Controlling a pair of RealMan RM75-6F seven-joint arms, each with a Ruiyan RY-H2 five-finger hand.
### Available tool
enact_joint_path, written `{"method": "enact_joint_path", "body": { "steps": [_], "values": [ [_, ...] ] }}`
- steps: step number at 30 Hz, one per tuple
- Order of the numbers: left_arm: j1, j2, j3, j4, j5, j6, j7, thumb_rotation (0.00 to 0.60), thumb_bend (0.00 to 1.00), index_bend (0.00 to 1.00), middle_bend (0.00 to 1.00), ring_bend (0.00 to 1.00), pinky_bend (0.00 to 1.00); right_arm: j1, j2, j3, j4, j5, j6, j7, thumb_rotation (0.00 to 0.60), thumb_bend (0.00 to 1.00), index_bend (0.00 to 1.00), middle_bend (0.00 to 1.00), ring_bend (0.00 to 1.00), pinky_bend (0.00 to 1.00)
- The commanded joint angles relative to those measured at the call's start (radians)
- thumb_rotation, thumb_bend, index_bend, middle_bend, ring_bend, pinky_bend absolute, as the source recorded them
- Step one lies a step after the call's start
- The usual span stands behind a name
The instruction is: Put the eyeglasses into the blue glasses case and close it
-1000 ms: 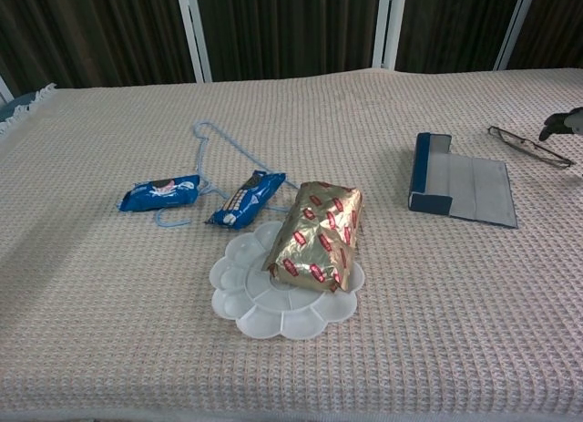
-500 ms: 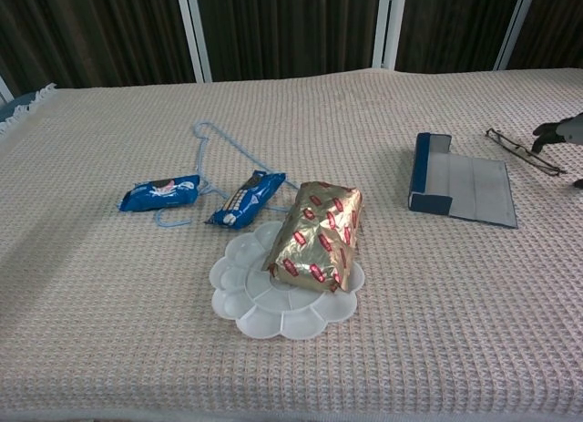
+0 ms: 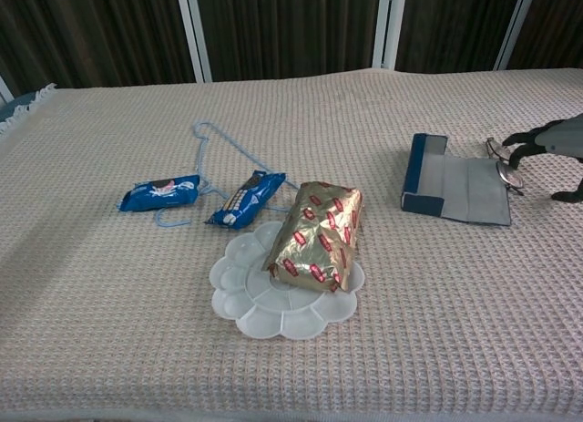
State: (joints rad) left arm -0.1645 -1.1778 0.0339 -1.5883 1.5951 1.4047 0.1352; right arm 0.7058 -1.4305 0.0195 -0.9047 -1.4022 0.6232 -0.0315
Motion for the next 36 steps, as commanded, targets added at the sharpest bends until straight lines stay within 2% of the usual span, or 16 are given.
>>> {"method": "enact_joint_path", "body": {
  "steps": [1, 11, 16, 19, 25, 30, 36],
  "values": [
    [0.001, 0.000, 0.000, 0.000, 0.000, 0.002, 0.000, 0.600, 0.41, 0.00, 0.00, 0.00, 0.08, -0.002, 0.015, -0.008, -0.052, -0.014, 0.025, -0.030, 0.600, 0.50, 0.32, 0.00, 0.00, 0.00],
    [0.007, 0.007, 0.001, -0.002, 0.005, 0.015, -0.015, 0.600, 0.41, 0.00, 0.00, 0.00, 0.08, -0.030, 0.069, -0.028, -0.158, -0.032, 0.103, -0.122, 0.600, 0.50, 0.32, 0.00, 0.00, 0.00],
    [0.009, 0.010, 0.000, -0.001, 0.007, 0.020, -0.021, 0.600, 0.41, 0.00, 0.00, 0.00, 0.09, -0.049, 0.091, -0.036, -0.174, -0.049, 0.145, -0.092, 0.600, 0.50, 0.33, 0.00, 0.00, 0.00],
    [0.009, 0.008, 0.000, 0.001, 0.005, 0.017, -0.019, 0.600, 0.41, 0.00, 0.00, 0.00, 0.09, -0.050, 0.084, -0.027, -0.152, -0.072, 0.190, -0.066, 0.600, 0.48, 0.35, 0.00, 0.00, 0.00],
    [0.006, 0.004, -0.003, 0.001, 0.000, 0.010, -0.006, 0.600, 0.41, 0.00, 0.00, 0.00, 0.09, -0.023, 0.017, -0.012, -0.040, -0.149, 0.297, -0.090, 0.600, 0.48, 0.39, 0.00, 0.00, 0.00],
    [0.005, -0.002, -0.003, 0.001, -0.003, 0.007, 0.004, 0.600, 0.41, 0.00, 0.00, 0.00, 0.09, 0.019, -0.021, -0.022, 0.036, -0.184, 0.273, -0.142, 0.600, 0.48, 0.40, 0.00, 0.00, 0.00],
    [0.006, -0.004, -0.003, 0.002, -0.002, 0.007, 0.008, 0.600, 0.41, 0.00, 0.00, 0.00, 0.09, 0.053, -0.040, -0.022, 0.038, -0.178, 0.218, -0.176, 0.600, 0.45, 0.39, 0.00, 0.00, 0.00]
  ]
}}
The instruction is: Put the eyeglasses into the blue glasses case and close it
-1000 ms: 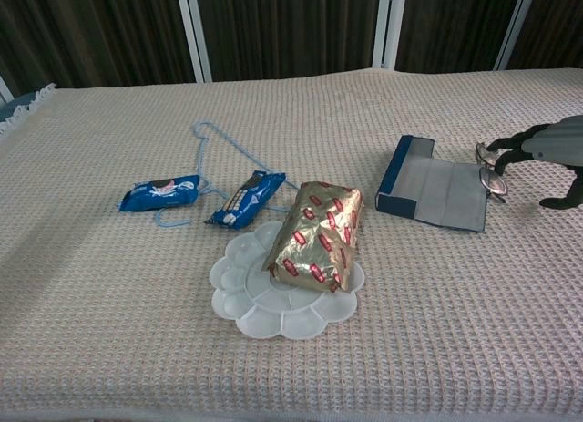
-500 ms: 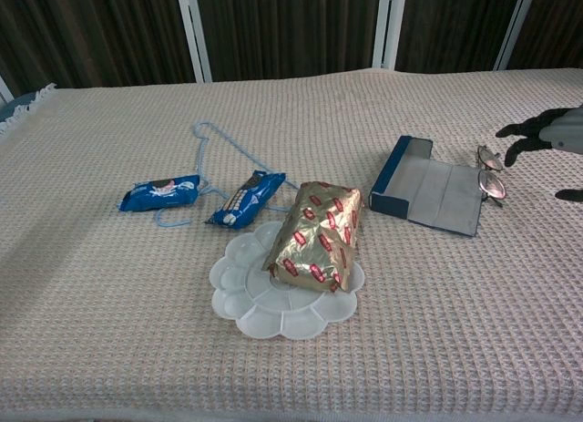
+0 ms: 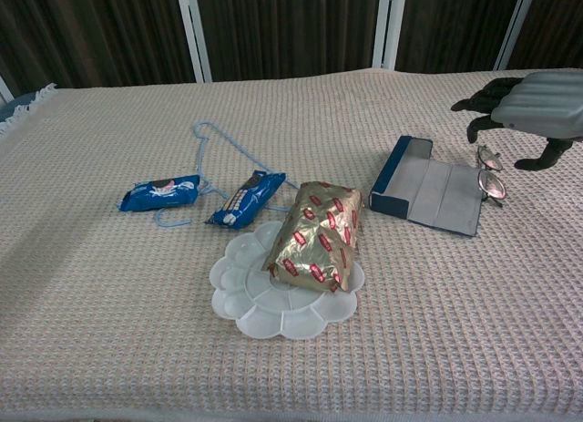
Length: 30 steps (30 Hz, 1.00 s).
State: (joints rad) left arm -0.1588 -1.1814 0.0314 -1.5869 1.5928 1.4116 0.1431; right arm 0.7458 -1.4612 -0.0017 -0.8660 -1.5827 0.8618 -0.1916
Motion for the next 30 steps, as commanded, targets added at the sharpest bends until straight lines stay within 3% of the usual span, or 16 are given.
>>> {"method": "enact_joint_path", "body": {
  "steps": [1, 20, 30],
  "values": [
    [0.000, 0.000, 0.000, 0.000, 0.001, 0.000, 0.000, 0.600, 0.41, 0.00, 0.00, 0.00, 0.09, 0.017, -0.012, -0.002, 0.000, 0.004, -0.029, -0.024, 0.600, 0.45, 0.39, 0.00, 0.00, 0.00],
    [0.011, 0.002, 0.005, -0.001, 0.021, 0.028, -0.011, 0.600, 0.41, 0.00, 0.00, 0.00, 0.09, 0.036, -0.046, -0.012, 0.039, 0.052, -0.135, -0.157, 0.600, 0.45, 0.44, 0.00, 0.00, 0.00],
    [0.015, 0.002, 0.007, -0.003, 0.024, 0.031, -0.010, 0.600, 0.41, 0.00, 0.00, 0.00, 0.09, 0.028, -0.052, -0.019, 0.062, 0.067, -0.143, -0.160, 0.600, 0.45, 0.53, 0.00, 0.00, 0.00]
  ]
}}
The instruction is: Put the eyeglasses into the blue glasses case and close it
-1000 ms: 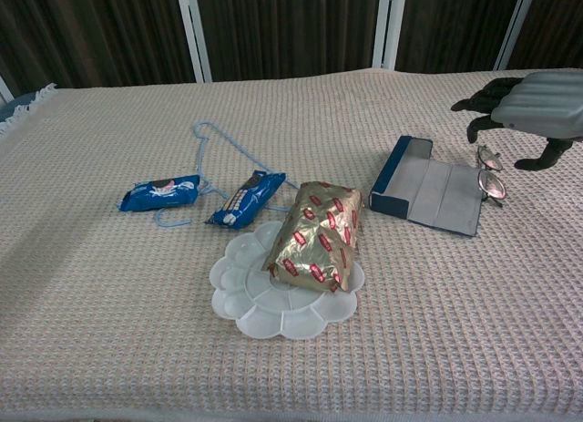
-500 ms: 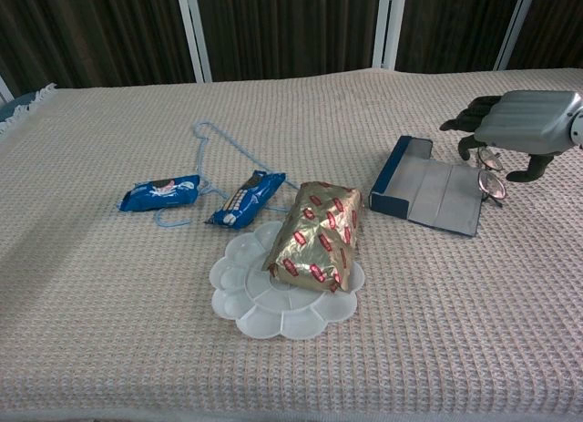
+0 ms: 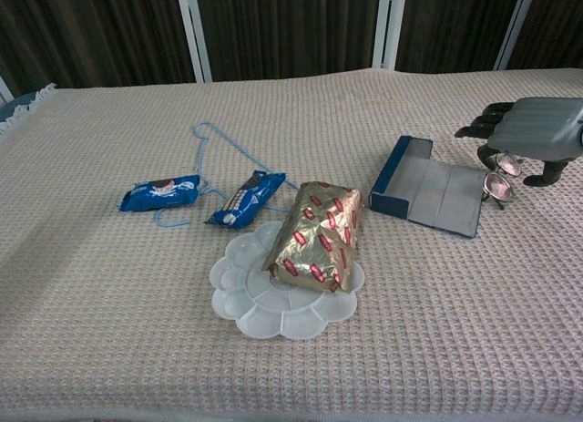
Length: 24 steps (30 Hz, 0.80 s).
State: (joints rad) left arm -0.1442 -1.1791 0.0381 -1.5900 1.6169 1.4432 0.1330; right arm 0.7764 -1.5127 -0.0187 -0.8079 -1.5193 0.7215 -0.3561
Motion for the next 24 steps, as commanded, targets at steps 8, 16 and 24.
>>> {"method": "enact_joint_path", "body": {
  "steps": [8, 16, 24],
  "values": [
    [-0.003, 0.001, 0.000, 0.000, -0.002, -0.009, -0.001, 0.600, 0.41, 0.00, 0.00, 0.00, 0.09, -0.026, 0.014, -0.008, 0.000, 0.000, 0.033, 0.094, 0.600, 0.45, 0.61, 0.00, 0.00, 0.00],
    [-0.006, 0.003, -0.001, -0.002, -0.004, -0.015, -0.001, 0.600, 0.41, 0.00, 0.00, 0.00, 0.09, -0.028, 0.005, -0.011, -0.005, -0.009, 0.048, 0.140, 0.600, 0.45, 0.56, 0.00, 0.00, 0.00],
    [-0.004, 0.005, 0.000, -0.001, -0.001, -0.010, -0.007, 0.600, 0.41, 0.00, 0.00, 0.00, 0.09, -0.025, 0.004, -0.016, -0.014, -0.013, 0.043, 0.140, 0.600, 0.45, 0.58, 0.00, 0.00, 0.00]
  ]
}}
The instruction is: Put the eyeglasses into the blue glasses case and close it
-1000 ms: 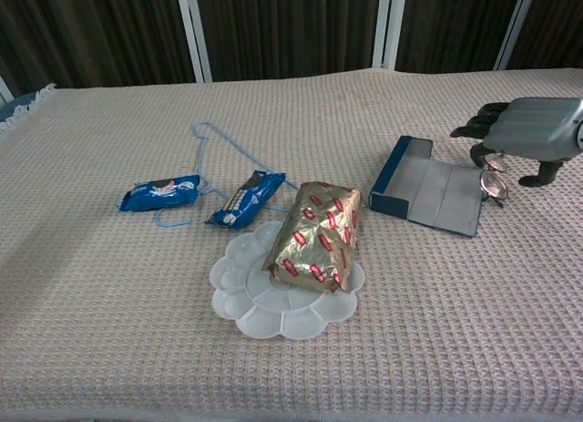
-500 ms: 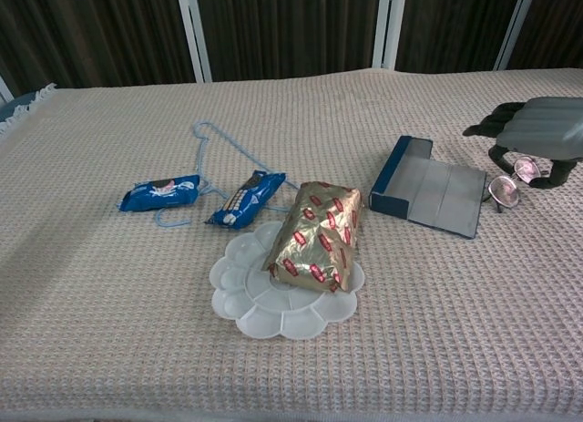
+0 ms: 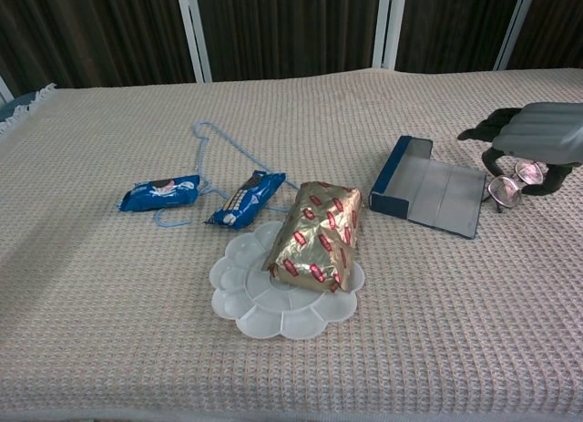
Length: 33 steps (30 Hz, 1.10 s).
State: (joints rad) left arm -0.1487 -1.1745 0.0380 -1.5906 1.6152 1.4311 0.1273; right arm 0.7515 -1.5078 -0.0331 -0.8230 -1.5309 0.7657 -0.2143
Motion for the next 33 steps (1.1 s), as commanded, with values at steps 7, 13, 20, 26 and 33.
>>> {"method": "enact_joint_path", "body": {
  "steps": [7, 13, 20, 26, 33],
  "values": [
    [0.001, 0.002, 0.000, 0.000, 0.002, 0.003, -0.004, 0.600, 0.41, 0.00, 0.00, 0.00, 0.09, -0.002, 0.000, -0.007, 0.008, -0.005, 0.000, -0.009, 0.600, 0.53, 0.66, 0.01, 0.00, 0.00],
    [0.002, 0.002, 0.001, 0.000, 0.004, 0.003, -0.005, 0.600, 0.41, 0.00, 0.00, 0.00, 0.09, -0.007, -0.003, -0.010, 0.017, -0.008, 0.010, -0.001, 0.600, 0.56, 0.69, 0.02, 0.00, 0.00],
    [0.001, 0.004, 0.001, 0.001, 0.003, 0.001, -0.007, 0.600, 0.41, 0.00, 0.00, 0.00, 0.09, -0.012, 0.007, -0.011, 0.006, -0.021, 0.045, 0.006, 0.600, 0.61, 0.71, 0.03, 0.00, 0.00],
    [0.003, 0.006, 0.001, 0.000, 0.007, 0.006, -0.014, 0.600, 0.41, 0.00, 0.00, 0.00, 0.09, -0.023, 0.042, -0.008, -0.043, -0.041, 0.109, -0.010, 0.600, 0.63, 0.71, 0.03, 0.00, 0.00],
    [0.003, 0.007, 0.002, 0.000, 0.009, 0.007, -0.019, 0.600, 0.41, 0.00, 0.00, 0.00, 0.09, -0.023, 0.082, 0.006, -0.126, -0.050, 0.153, -0.024, 0.600, 0.63, 0.71, 0.03, 0.00, 0.00]
  ]
}}
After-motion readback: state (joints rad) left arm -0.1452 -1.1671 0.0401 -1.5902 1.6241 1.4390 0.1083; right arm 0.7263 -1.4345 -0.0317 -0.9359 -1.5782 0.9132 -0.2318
